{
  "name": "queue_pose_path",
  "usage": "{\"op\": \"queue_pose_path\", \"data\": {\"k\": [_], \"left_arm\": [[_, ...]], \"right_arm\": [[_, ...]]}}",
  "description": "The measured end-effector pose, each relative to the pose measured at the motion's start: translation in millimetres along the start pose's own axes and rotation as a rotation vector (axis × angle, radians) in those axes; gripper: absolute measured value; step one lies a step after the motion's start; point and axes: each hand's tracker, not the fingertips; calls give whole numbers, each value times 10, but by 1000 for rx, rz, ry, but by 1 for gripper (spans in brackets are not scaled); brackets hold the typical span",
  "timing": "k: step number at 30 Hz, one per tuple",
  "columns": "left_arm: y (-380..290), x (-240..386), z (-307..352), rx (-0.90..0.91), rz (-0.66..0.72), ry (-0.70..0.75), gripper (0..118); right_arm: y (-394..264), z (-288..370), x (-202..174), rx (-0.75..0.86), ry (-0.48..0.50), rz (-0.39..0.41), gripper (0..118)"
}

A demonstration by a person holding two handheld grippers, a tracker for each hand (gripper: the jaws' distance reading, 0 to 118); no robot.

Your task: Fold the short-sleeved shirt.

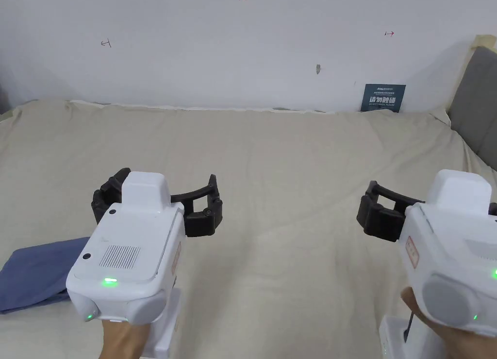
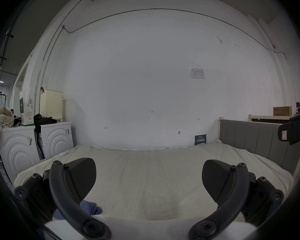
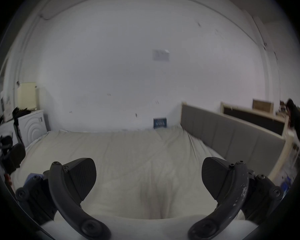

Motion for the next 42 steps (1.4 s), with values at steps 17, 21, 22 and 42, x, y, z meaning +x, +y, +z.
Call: {"op": "queue_pose_path", "data": {"k": [17,21,22,42], "left_arm": [[62,-46,8,20,23,3,118],[65,-46,7,19,19,0,118],[65,-44,7,20,16,0,118],[50,-45,5,25,21,-1,118]], "right_arm": [[181,35,-4,-88,-14,-67,118],[158,-8,9,-92,17,-72,118],[153,-11,2,-89,12,-69,118],[-62,12,-69,302,52,126,118]]}}
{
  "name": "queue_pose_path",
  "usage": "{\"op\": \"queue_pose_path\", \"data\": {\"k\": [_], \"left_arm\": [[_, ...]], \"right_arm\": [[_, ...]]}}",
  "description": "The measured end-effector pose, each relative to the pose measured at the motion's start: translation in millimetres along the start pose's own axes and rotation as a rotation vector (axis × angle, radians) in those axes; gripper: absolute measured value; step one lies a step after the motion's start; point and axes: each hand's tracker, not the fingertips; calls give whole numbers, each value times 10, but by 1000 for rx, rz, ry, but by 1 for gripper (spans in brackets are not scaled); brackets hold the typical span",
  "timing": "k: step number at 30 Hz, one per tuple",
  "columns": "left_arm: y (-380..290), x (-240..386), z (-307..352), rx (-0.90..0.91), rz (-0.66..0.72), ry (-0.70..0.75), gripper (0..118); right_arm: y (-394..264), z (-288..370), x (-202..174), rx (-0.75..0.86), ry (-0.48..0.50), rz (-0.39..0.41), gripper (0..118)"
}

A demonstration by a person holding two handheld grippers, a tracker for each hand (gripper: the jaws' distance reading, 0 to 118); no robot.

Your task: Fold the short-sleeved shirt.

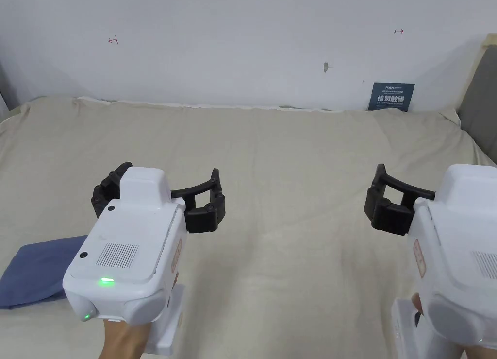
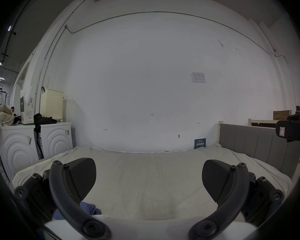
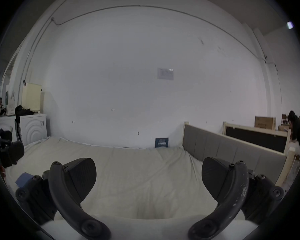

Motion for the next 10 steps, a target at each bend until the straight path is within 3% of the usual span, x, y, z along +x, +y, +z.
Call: {"op": "queue_pose_path", "data": {"k": [10], "left_arm": [[-12,8,-14,1,4,-1,118]], "right_arm": [[-11,4,-3,25,22,-13,118]]}}
